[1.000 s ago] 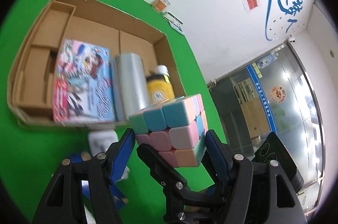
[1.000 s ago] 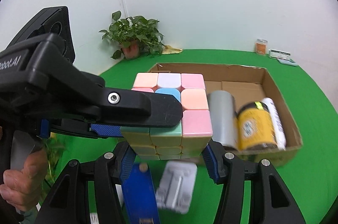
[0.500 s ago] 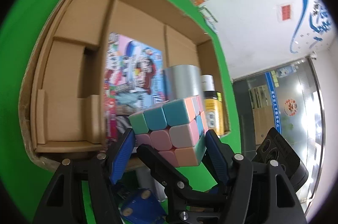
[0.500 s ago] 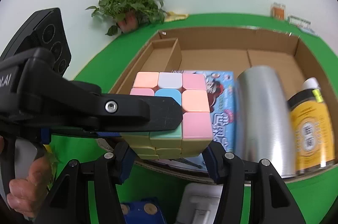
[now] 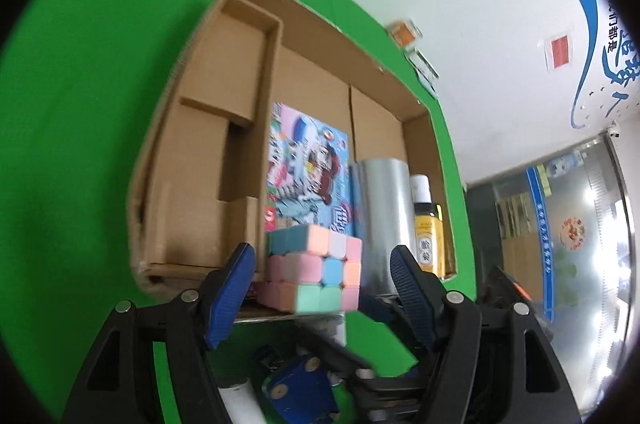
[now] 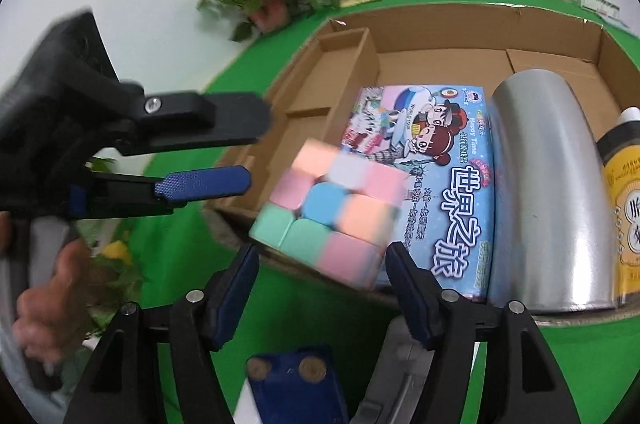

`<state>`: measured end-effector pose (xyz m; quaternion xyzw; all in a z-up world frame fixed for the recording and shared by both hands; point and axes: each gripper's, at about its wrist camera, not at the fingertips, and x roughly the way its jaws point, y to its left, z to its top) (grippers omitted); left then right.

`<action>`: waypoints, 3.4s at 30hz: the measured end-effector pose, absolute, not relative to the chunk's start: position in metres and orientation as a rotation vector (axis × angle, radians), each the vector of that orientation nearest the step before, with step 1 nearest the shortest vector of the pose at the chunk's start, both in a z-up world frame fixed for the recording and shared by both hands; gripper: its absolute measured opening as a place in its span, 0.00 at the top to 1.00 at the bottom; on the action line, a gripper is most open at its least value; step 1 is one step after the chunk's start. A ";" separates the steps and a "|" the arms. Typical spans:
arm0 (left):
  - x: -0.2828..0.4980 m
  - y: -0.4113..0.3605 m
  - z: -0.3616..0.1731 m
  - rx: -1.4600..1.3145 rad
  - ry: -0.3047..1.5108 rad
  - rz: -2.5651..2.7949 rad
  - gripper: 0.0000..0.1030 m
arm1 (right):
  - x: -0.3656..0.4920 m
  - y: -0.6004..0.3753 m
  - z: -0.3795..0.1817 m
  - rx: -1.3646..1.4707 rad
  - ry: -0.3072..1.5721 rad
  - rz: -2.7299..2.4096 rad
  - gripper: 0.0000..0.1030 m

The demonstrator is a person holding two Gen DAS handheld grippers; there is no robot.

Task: Organize rigid objects
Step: 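Carry the cube with both tools and lower it beside the game box, then open both tools and withdraw them from the cube, then grasp the blue stapler with the right tool while the left tool grips it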

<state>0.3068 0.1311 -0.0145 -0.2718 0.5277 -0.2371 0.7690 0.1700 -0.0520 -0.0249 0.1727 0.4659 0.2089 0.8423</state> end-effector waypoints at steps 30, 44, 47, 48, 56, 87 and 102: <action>0.283 0.111 -0.030 -0.508 1.233 -0.514 0.52 | 0.176 -0.048 -0.026 0.239 0.995 0.496 0.57; 0.153 0.124 0.038 -0.249 0.735 -0.255 0.00 | 0.027 -0.083 0.014 0.081 0.675 0.375 0.01; 0.141 0.124 0.022 -0.274 0.788 -0.254 0.00 | 0.011 -0.078 -0.005 0.106 0.758 0.437 0.01; 0.136 0.125 0.015 -0.281 0.811 -0.247 0.00 | 0.005 -0.078 -0.013 0.110 0.784 0.450 0.01; 0.100 0.132 -0.014 -0.347 0.903 -0.204 0.00 | -0.001 -0.058 -0.053 0.105 0.930 0.461 0.25; 0.036 0.017 -0.032 -0.258 0.990 -0.472 0.00 | -0.133 -0.204 -0.067 0.336 0.892 0.214 0.29; 0.039 0.010 -0.052 -0.316 1.044 -0.506 0.01 | -0.126 -0.137 -0.084 0.028 0.939 0.199 0.63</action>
